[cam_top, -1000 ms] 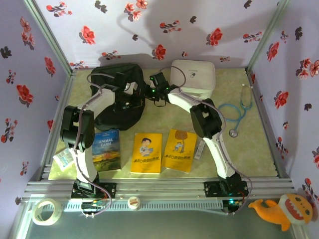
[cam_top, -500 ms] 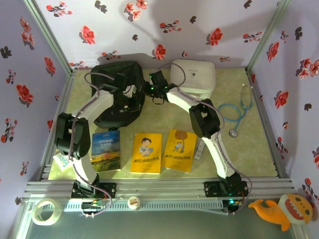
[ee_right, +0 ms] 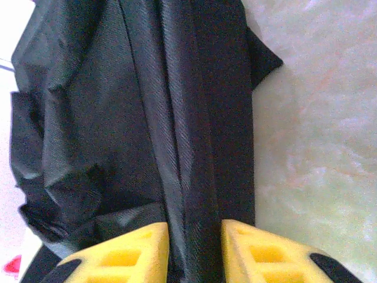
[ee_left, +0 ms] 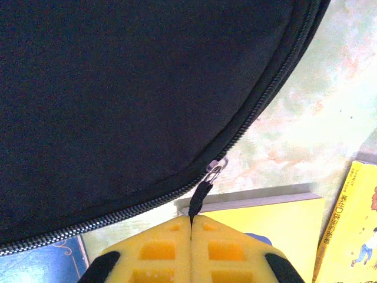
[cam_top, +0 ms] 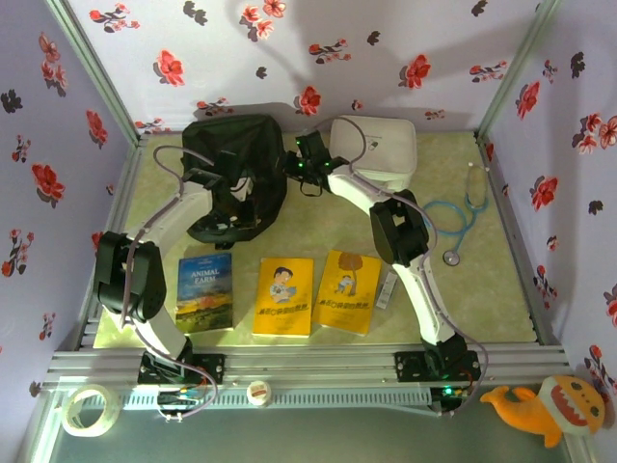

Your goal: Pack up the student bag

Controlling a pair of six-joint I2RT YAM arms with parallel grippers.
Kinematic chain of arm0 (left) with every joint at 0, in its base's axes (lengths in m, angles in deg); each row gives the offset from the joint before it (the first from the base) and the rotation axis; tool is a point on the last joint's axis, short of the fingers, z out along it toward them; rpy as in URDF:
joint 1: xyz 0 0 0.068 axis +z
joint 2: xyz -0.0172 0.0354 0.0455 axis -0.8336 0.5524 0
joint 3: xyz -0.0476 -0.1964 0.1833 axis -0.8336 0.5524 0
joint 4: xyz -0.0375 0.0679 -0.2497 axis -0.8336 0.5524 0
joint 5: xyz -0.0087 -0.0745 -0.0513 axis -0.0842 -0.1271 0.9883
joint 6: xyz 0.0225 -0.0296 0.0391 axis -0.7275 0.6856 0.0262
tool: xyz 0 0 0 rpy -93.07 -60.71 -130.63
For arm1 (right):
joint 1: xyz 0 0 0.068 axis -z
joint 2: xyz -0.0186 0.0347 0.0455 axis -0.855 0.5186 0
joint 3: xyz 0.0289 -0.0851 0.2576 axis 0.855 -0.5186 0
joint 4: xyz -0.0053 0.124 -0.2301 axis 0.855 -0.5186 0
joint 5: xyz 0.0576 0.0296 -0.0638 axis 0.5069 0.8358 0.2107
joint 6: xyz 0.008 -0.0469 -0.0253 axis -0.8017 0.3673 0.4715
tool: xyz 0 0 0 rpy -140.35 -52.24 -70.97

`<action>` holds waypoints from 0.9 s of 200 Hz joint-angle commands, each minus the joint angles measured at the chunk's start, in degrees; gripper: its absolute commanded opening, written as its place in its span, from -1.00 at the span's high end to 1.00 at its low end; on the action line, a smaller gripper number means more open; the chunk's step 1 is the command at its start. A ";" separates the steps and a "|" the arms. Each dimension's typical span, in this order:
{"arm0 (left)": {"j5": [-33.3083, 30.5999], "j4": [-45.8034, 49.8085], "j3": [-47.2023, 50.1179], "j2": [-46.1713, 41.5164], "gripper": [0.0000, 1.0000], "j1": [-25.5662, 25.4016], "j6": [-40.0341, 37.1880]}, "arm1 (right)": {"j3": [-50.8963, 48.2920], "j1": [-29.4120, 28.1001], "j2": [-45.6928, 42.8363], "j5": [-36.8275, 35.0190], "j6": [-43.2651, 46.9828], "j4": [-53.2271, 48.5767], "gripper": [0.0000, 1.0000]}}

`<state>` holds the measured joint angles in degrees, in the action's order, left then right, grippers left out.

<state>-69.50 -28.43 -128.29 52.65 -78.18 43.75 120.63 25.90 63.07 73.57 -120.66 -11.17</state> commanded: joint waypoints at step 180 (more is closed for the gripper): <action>6.69 -4.33 -2.12 0.94 1.00 -0.66 -1.67 | -28.47 -4.58 -14.80 11.91 -24.07 11.83 -0.39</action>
<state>-64.00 -32.11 -129.15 52.85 -78.40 43.72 90.16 21.68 46.08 84.30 -141.09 -1.58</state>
